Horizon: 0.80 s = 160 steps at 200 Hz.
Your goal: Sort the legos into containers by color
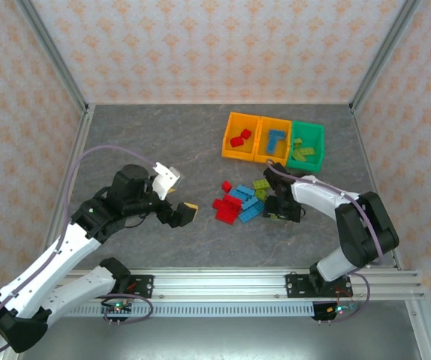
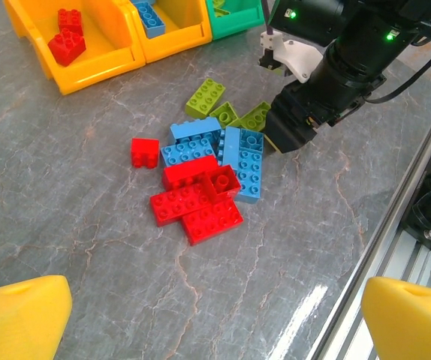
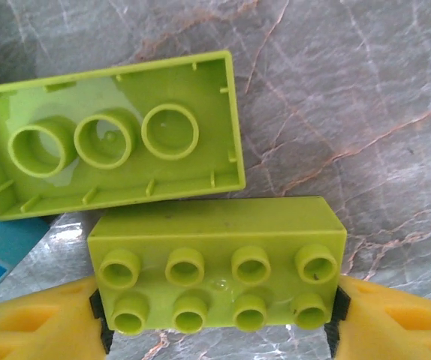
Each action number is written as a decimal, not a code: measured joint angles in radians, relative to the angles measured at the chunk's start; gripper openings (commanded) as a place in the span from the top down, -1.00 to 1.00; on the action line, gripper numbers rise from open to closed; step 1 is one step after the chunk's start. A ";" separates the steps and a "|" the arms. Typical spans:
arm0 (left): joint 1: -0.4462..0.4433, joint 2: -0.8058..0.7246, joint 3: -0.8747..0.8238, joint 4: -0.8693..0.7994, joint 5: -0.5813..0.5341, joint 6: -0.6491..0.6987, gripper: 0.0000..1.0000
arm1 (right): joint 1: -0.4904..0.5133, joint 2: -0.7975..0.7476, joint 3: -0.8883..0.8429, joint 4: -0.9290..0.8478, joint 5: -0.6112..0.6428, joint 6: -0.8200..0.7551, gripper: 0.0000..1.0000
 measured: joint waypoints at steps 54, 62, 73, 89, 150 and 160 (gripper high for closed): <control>0.000 0.000 -0.009 0.000 -0.001 0.000 -1.00 | 0.000 -0.058 0.008 -0.022 0.052 0.037 0.00; 0.000 0.000 -0.009 0.000 -0.002 0.000 -1.00 | 0.000 -0.102 0.011 -0.032 0.071 0.055 0.00; 0.000 0.000 -0.009 0.000 -0.006 0.001 -1.00 | -0.004 -0.177 0.027 -0.048 0.098 0.079 0.00; 0.000 0.000 -0.009 0.000 -0.011 0.001 -1.00 | -0.042 -0.272 0.078 -0.048 0.126 0.116 0.01; 0.000 0.033 0.001 -0.001 -0.020 0.001 -1.00 | -0.338 0.014 0.451 0.000 0.103 0.185 0.01; 0.000 0.032 0.002 -0.004 -0.024 0.001 -1.00 | -0.364 0.126 0.539 -0.007 0.087 0.189 -0.02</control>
